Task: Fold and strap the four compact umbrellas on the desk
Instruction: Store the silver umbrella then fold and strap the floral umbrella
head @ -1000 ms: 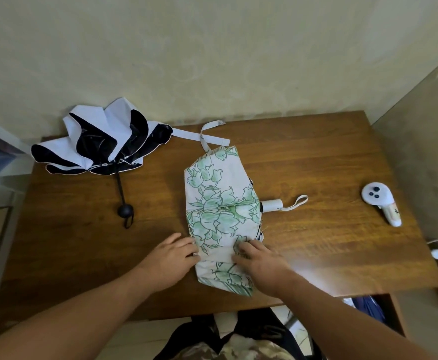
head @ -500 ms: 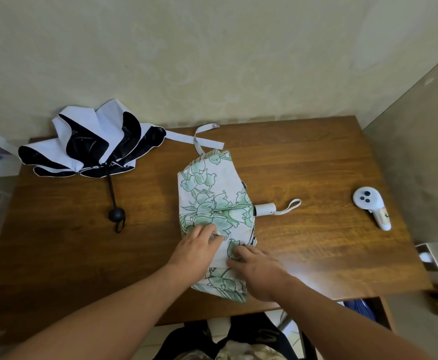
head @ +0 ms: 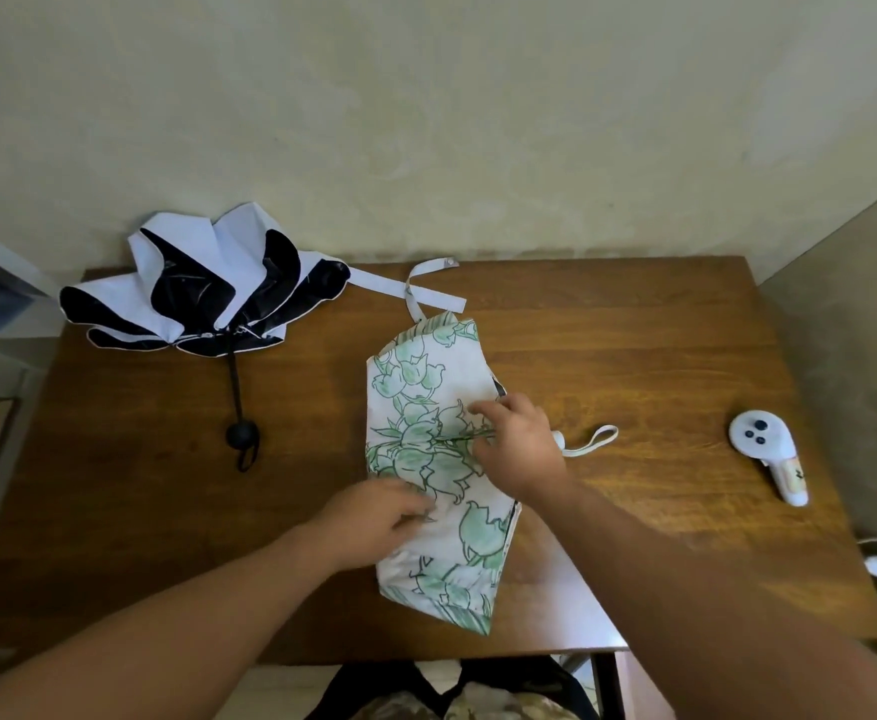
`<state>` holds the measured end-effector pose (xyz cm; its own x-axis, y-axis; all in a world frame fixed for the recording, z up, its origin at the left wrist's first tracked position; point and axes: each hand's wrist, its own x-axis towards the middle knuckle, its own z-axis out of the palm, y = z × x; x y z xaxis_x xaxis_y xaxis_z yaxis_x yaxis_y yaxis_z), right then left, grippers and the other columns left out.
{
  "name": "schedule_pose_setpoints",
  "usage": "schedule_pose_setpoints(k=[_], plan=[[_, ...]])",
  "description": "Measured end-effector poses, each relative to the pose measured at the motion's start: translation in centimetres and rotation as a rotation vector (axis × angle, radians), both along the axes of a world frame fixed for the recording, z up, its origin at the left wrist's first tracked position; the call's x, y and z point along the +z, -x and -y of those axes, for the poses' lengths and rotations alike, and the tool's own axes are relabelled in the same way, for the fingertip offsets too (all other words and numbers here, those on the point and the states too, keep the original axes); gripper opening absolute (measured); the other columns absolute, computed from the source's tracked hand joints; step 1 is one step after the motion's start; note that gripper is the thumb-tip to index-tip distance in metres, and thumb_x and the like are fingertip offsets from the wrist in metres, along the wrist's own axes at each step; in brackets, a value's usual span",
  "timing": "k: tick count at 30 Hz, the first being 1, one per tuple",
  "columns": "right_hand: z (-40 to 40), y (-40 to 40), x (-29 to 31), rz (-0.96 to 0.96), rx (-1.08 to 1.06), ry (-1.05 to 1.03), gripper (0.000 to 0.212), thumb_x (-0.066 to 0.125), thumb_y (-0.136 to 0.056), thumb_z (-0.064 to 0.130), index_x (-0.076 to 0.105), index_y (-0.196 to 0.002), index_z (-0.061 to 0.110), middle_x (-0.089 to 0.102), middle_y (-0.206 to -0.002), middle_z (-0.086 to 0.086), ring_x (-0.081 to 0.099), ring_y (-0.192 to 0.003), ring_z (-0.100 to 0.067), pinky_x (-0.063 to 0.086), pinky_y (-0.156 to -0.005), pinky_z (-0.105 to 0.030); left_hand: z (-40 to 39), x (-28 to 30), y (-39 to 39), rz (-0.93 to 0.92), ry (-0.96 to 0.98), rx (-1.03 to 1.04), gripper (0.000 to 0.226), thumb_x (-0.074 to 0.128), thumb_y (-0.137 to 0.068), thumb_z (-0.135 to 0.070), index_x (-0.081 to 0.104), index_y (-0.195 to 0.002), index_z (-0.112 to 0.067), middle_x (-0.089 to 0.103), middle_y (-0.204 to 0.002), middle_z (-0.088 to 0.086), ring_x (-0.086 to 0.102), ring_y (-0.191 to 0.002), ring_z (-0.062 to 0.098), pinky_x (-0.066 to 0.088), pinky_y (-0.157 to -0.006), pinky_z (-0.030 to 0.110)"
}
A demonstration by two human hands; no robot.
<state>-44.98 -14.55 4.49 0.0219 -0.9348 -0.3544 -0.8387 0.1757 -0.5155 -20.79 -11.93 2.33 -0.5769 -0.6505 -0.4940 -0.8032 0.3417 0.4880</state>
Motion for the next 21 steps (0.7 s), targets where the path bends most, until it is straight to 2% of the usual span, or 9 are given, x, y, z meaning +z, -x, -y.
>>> schedule_pose_setpoints(k=[2,4,5,7,10,12,16,19,21], plan=[[0.9,0.9,-0.9,-0.079,0.063,-0.070,0.047,0.065,-0.094,0.032,0.060,-0.140,0.037,0.047,-0.137,0.002,0.039,-0.124,-0.027,0.045,-0.105,-0.042,2.8,1.1,-0.1,-0.042,0.184,0.277,0.018,0.056,-0.103,-0.037,0.072,-0.112,-0.038,0.064,-0.103,-0.012,0.062,-0.101,0.015,0.053,-0.083,0.035],[0.9,1.6,-1.8,-0.116,0.097,-0.079,0.044,0.067,-0.093,0.042,0.062,-0.136,0.040,0.046,-0.133,0.006,0.038,-0.122,-0.024,0.047,-0.103,-0.046,5.7,2.1,-0.2,-0.042,0.290,0.608,0.015,0.059,-0.101,-0.038,0.068,-0.113,-0.035,0.061,-0.108,-0.010,0.058,-0.103,0.015,0.055,-0.085,0.037],[0.8,1.9,-2.2,-0.119,0.090,-0.070,0.044,0.068,-0.092,0.046,0.061,-0.135,0.040,0.046,-0.131,0.007,0.039,-0.121,-0.023,0.048,-0.102,-0.048,7.1,2.5,-0.3,-0.053,0.255,0.763,0.022,0.061,-0.100,-0.039,0.064,-0.121,-0.033,0.060,-0.115,-0.007,0.057,-0.108,0.017,0.055,-0.089,0.039],[0.6,2.0,-2.5,-0.120,0.075,-0.057,0.045,0.067,-0.092,0.050,0.060,-0.136,0.040,0.045,-0.130,0.007,0.039,-0.120,-0.022,0.047,-0.102,-0.049,9.3,3.2,-0.1,-0.157,-0.014,0.982,0.050,0.065,-0.100,-0.040,0.047,-0.145,-0.033,0.057,-0.133,-0.005,0.055,-0.120,0.021,0.052,-0.099,0.044],[0.5,2.2,-2.6,-0.099,0.069,-0.053,0.045,0.067,-0.093,0.051,0.060,-0.136,0.040,0.045,-0.132,0.008,0.038,-0.123,-0.021,0.045,-0.104,-0.046,10.7,3.8,0.4,-0.343,-0.345,1.002,0.077,0.067,-0.101,-0.031,0.021,-0.162,-0.036,0.050,-0.141,-0.010,0.057,-0.119,0.017,0.052,-0.093,0.036],[0.6,2.5,-2.3,-0.060,0.049,-0.061,0.047,0.069,-0.092,0.051,0.061,-0.137,0.038,0.045,-0.133,0.008,0.038,-0.124,-0.020,0.043,-0.107,-0.043,11.0,3.6,0.8,-0.402,-0.302,0.994,0.074,0.068,-0.101,-0.023,0.027,-0.162,-0.033,0.058,-0.139,-0.007,0.065,-0.110,0.015,0.054,-0.082,0.031],[1.1,3.3,-1.1,0.128,-0.109,-0.067,0.041,0.067,-0.097,0.046,0.063,-0.136,0.034,0.049,-0.122,0.011,0.050,-0.118,-0.015,0.046,-0.108,-0.038,11.0,3.9,1.4,-0.460,-0.120,1.053,0.055,0.069,-0.100,-0.023,0.050,-0.150,-0.030,0.067,-0.122,-0.004,0.065,-0.102,0.008,0.052,-0.076,0.026],[2.0,3.6,0.1,0.258,-0.262,-0.022,0.035,0.066,-0.099,0.041,0.066,-0.132,0.031,0.055,-0.117,0.010,0.060,-0.105,-0.010,0.054,-0.102,-0.042,10.5,4.6,1.2,-0.577,-0.163,1.073,0.049,0.071,-0.099,-0.026,0.054,-0.145,-0.032,0.069,-0.118,-0.005,0.067,-0.103,0.009,0.052,-0.075,0.022],[2.7,3.6,1.2,0.274,-0.264,0.000,0.036,0.066,-0.099,0.040,0.064,-0.134,0.031,0.057,-0.122,0.009,0.059,-0.106,-0.009,0.054,-0.101,-0.040,9.7,5.4,1.1,-0.605,-0.173,1.061,0.041,0.071,-0.099,-0.026,0.059,-0.139,-0.032,0.070,-0.116,-0.005,0.068,-0.104,0.009,0.053,-0.075,0.021]])
